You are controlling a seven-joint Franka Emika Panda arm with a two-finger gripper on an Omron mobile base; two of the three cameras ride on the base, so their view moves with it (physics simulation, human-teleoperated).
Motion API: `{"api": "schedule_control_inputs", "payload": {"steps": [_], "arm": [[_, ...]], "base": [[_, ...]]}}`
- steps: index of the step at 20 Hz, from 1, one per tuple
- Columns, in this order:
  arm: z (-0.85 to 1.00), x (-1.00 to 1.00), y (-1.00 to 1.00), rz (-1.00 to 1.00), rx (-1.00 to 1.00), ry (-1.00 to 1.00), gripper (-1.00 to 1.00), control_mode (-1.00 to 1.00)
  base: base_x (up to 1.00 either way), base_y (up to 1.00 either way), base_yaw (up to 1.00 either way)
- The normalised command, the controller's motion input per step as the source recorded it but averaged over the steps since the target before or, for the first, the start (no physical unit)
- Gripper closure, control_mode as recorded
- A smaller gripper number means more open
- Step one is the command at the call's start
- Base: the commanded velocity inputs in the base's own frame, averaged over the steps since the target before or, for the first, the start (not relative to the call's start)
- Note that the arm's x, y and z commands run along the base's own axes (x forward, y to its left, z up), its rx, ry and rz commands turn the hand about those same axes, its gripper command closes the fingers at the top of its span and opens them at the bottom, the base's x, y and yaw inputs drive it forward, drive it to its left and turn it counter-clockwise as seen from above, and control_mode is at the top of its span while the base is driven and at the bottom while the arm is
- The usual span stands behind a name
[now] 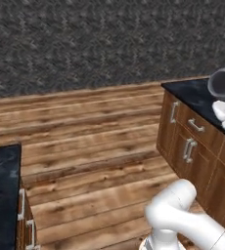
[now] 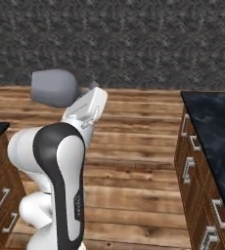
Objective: Retrieve the wine glasses from the counter and place one next to each plate.
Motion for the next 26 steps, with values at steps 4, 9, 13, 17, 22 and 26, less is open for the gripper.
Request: {"api": "schedule_control_inputs", "payload": {"steps": [4,9,13,17,22,26], "arm": [[0.00,0.00,0.00,0.00,0.00,0.00,1.00,1.00],[0.00,0.00,0.00,0.00,0.00,0.00,1.00,1.00],[0.00,0.00,0.00,0.00,0.00,0.00,1.00,1.00],[0.00,0.00,0.00,0.00,0.00,0.00,1.00,1.00],[0.00,0.00,0.00,0.00,0.00,0.00,1.00,1.00],[0.00,0.00,0.00,0.00,0.00,0.00,1.00,1.00]], "base": [[1.00,0.00,0.00],[1.00,0.00,0.00],[1.00,0.00,0.03],[1.00,-0.08,0.33],[1.00,-0.23,0.52],[1.00,-0.09,0.76]]}}
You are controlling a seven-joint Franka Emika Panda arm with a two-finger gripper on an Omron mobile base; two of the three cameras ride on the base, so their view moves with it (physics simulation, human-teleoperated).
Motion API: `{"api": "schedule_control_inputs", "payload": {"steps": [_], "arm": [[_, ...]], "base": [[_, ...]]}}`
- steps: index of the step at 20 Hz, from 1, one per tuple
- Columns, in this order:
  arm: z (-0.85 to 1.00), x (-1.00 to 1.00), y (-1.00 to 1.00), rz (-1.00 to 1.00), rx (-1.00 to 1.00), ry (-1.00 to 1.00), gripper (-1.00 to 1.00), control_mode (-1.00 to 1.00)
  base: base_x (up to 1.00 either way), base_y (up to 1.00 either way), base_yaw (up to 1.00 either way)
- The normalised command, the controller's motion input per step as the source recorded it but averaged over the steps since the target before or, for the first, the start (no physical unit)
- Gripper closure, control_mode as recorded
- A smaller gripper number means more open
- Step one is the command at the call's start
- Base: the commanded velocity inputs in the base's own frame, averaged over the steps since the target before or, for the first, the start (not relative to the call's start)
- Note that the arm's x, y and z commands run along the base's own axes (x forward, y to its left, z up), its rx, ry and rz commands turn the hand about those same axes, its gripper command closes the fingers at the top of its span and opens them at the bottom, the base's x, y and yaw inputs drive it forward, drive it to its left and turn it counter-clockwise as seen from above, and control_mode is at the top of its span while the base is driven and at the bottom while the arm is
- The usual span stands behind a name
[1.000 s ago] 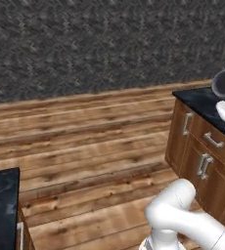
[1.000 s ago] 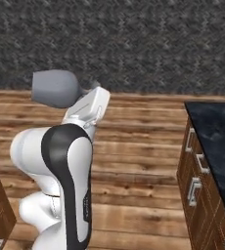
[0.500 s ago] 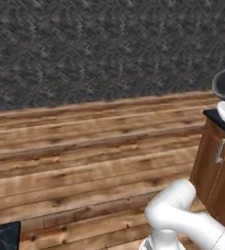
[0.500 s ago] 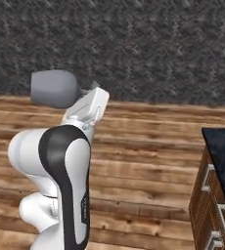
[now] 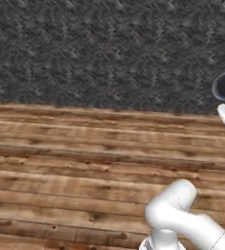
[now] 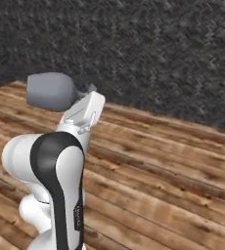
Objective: Retrieve the wine glasses from the counter and place one next to each plate.
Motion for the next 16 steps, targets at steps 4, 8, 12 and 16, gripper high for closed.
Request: {"api": "schedule_control_inputs", "payload": {"steps": [4,8,12,16], "arm": [[0.00,0.00,0.00,0.00,0.00,0.00,1.00,1.00],[0.00,0.00,0.00,0.00,0.00,0.00,1.00,1.00],[0.00,0.00,0.00,0.00,0.00,0.00,1.00,1.00],[0.00,0.00,0.00,0.00,0.00,0.00,1.00,1.00]], "base": [[0.90,-0.02,0.90],[0.82,-0.01,0.92],[0.89,0.00,0.86],[0.89,0.00,0.87]]}}
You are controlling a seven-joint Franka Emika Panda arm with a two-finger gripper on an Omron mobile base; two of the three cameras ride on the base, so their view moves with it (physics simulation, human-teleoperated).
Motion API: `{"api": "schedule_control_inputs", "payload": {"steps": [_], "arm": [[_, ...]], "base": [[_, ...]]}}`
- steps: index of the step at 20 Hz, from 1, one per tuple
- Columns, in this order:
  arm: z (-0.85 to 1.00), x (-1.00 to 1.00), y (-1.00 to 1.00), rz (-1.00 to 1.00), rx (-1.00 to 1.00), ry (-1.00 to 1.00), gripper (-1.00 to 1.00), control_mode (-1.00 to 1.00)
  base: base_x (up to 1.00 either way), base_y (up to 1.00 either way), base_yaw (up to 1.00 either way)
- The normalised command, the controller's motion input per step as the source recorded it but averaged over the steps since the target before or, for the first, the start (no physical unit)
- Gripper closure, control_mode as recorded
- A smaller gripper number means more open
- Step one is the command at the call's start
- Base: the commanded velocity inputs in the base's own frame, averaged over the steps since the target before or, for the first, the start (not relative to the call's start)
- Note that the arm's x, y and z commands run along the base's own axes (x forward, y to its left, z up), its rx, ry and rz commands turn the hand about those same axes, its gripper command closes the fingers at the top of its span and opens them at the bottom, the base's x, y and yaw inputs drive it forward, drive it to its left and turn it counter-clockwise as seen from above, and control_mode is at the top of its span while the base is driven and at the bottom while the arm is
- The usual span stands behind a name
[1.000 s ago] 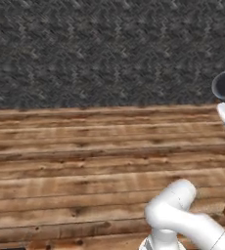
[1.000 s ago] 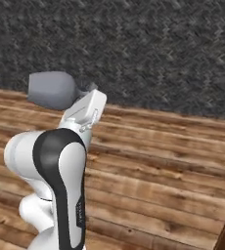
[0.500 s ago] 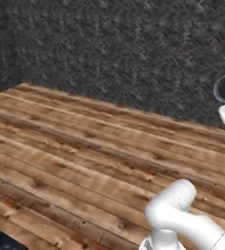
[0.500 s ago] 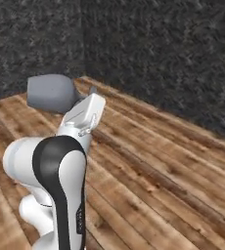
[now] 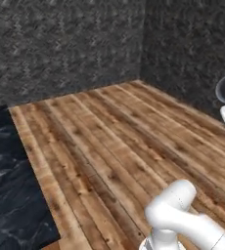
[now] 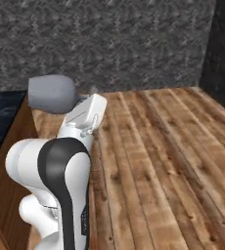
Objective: Retrieve the wine glasses from the counter and place one next to each plate.
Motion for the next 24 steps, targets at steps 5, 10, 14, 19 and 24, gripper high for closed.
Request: {"api": "schedule_control_inputs", "payload": {"steps": [5,10,14,19,24], "arm": [[0.00,0.00,0.00,0.00,0.00,0.00,1.00,1.00],[0.00,0.00,0.00,0.00,0.00,0.00,1.00,1.00],[0.00,0.00,0.00,0.00,0.00,0.00,1.00,1.00],[0.00,0.00,0.00,0.00,0.00,0.00,1.00,1.00],[0.00,0.00,0.00,0.00,0.00,0.00,1.00,1.00]], "base": [[0.92,-0.02,0.84],[0.88,-0.39,0.71],[0.85,-0.26,0.79],[0.75,-0.05,0.89],[0.15,0.00,1.00]]}}
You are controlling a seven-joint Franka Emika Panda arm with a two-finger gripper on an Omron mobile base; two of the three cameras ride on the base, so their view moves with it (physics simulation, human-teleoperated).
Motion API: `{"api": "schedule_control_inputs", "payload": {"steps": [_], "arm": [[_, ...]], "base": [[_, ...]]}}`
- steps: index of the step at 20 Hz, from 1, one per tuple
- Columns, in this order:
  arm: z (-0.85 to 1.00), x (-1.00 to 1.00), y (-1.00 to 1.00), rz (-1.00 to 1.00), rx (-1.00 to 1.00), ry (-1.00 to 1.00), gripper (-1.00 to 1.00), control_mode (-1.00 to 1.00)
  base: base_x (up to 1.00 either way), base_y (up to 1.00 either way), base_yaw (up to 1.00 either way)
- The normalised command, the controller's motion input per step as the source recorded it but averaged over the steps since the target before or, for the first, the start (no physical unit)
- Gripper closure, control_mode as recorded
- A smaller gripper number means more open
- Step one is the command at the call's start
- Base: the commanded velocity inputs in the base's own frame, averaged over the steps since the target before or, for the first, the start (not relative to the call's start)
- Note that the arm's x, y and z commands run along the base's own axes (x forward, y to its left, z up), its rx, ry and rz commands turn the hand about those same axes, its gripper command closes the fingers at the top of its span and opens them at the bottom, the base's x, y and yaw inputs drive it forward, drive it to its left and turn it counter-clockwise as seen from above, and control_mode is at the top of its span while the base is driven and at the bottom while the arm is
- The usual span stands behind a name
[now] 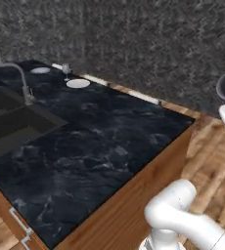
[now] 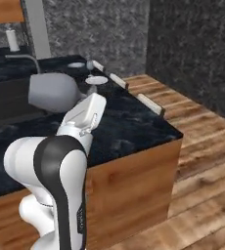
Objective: Retrieve the wine glasses from the counter and place one next to each plate.
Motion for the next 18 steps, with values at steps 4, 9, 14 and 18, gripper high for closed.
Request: {"api": "schedule_control_inputs", "payload": {"steps": [4,9,14,18], "arm": [[0.00,0.00,0.00,0.00,0.00,0.00,1.00,1.00],[0.00,0.00,0.00,0.00,0.00,0.00,1.00,1.00],[0.00,0.00,0.00,0.00,0.00,0.00,1.00,1.00],[0.00,0.00,0.00,0.00,0.00,0.00,1.00,1.00]], "base": [[0.00,0.00,1.00],[0.00,-0.23,0.86],[-0.59,-1.00,-0.06],[-0.54,-1.00,-0.18]]}}
